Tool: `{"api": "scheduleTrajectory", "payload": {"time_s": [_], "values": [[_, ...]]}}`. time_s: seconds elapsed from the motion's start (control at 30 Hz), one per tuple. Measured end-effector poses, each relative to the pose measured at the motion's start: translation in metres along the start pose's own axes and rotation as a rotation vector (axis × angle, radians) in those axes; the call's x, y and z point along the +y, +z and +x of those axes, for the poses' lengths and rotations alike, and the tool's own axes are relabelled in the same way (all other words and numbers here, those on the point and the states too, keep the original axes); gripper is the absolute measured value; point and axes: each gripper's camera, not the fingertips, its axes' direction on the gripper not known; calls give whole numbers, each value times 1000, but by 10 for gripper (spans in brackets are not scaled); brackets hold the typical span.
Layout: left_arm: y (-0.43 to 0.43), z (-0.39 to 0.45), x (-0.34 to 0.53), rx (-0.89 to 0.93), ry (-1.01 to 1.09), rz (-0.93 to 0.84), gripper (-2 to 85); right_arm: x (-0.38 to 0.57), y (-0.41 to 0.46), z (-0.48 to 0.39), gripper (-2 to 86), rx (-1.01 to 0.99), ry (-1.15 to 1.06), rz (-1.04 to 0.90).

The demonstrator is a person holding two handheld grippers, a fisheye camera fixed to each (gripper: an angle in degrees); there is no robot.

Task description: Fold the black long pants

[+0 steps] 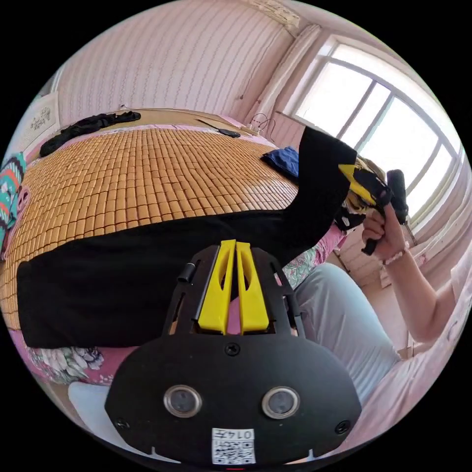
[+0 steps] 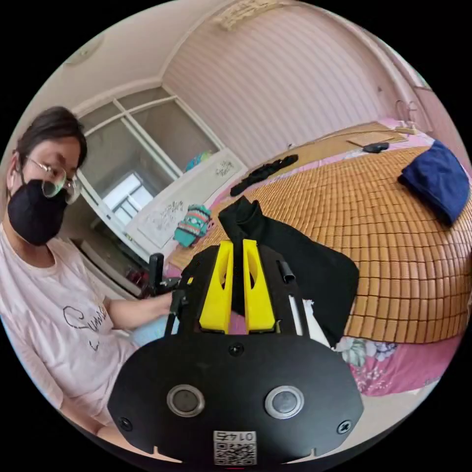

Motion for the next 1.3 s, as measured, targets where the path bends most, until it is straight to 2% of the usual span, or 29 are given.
{"api": "scheduleTrajectory", "payload": {"time_s": [0.07,0.13,0.23,0.33,0.57,0.63,0.77,0.83,0.9,1.0,1.1,1.17,1.3], "values": [[-26,-34,13,-23,-95,3,-9,16,90,-26,61,17,-54,-283],[-40,-55,25,-68,-137,-11,-8,31,137,-33,69,53,-51,-464],[-49,-77,40,-99,-201,-51,-5,41,151,-48,70,50,-70,-474],[-44,-82,43,-45,-224,-60,-6,37,154,-64,73,192,-142,-493],[-6,-59,7,-1,-110,-64,11,33,200,-92,74,353,-245,-668],[0,-55,-1,-13,-89,-86,17,23,196,-97,26,296,-227,-636],[-10,-43,-10,-63,-21,-66,2,-10,168,-123,12,225,-214,-461],[-11,-44,-11,-72,-22,-76,1,-16,172,-127,11,175,-228,-463],[-7,-47,-11,-83,-39,-108,5,-14,192,-121,12,174,-227,-546],[0,-49,-15,-82,-58,-145,25,-5,216,-109,20,199,-186,-639],[9,-42,-21,-92,-34,-156,51,-11,209,-121,50,219,-210,-604],[20,-35,-27,-118,-5,-170,70,-16,205,-137,95,279,-265,-599],[44,-27,-33,-146,30,-254,86,-12,214,-156,121,403,-357,-618]]}}
